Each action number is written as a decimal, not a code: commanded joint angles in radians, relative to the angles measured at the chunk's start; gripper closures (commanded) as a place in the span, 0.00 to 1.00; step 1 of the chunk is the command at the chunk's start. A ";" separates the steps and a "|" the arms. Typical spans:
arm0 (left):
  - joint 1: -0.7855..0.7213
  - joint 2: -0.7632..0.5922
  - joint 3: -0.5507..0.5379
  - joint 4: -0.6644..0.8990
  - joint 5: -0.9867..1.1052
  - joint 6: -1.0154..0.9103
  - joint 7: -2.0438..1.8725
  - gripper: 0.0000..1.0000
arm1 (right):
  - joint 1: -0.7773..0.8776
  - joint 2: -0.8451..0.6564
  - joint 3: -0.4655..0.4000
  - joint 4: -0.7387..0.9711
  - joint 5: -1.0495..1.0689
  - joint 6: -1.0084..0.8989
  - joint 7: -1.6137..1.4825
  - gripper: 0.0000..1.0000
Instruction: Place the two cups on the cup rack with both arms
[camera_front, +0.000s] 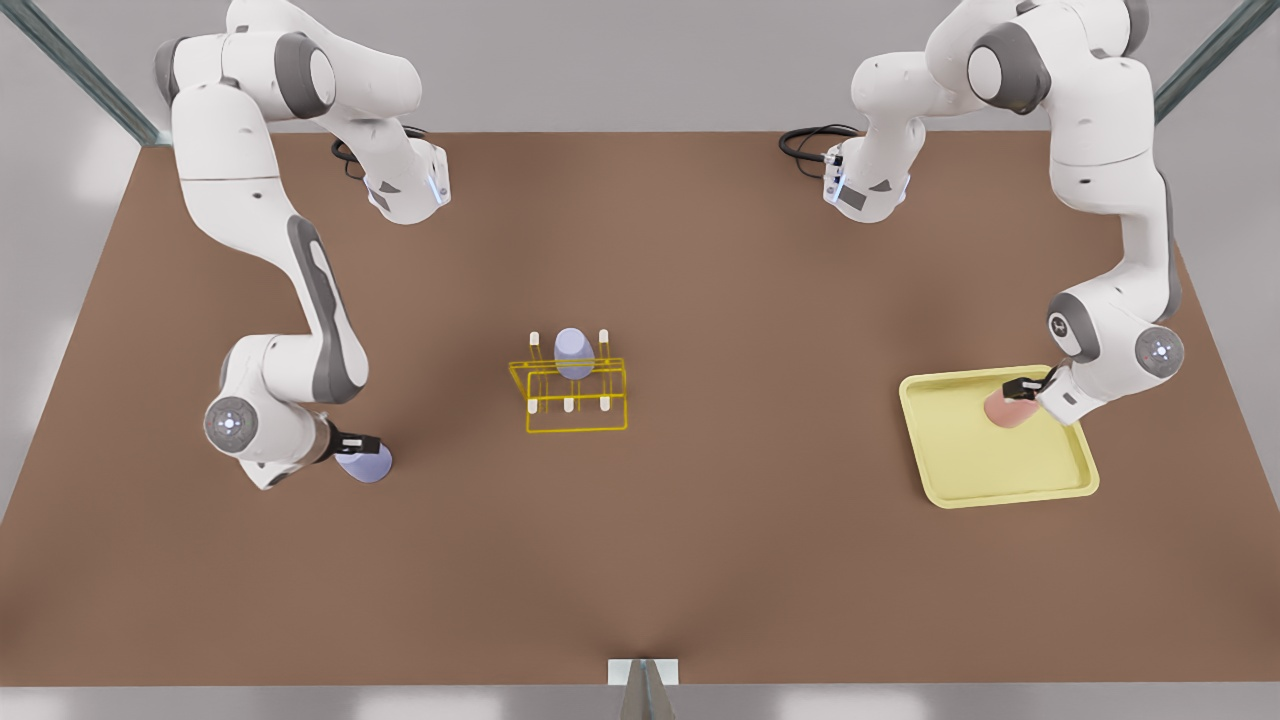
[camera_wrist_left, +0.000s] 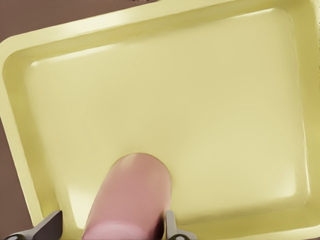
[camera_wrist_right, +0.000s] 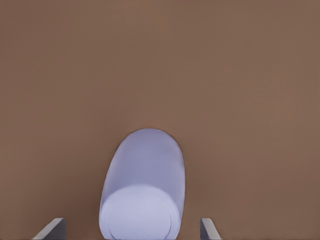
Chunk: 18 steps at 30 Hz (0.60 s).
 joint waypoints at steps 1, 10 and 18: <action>0.001 0.003 0.000 0.000 -0.009 0.025 0.185 0.00 | 0.000 0.000 -0.001 -0.018 0.001 0.075 0.000 0.00; 0.006 0.011 0.001 -0.034 -0.033 0.036 0.185 0.00 | -0.006 0.042 -0.001 -0.047 0.001 0.135 0.000 0.00; 0.007 0.025 0.000 -0.034 -0.092 0.054 0.187 0.00 | -0.006 0.059 0.001 -0.050 0.001 0.142 0.000 0.00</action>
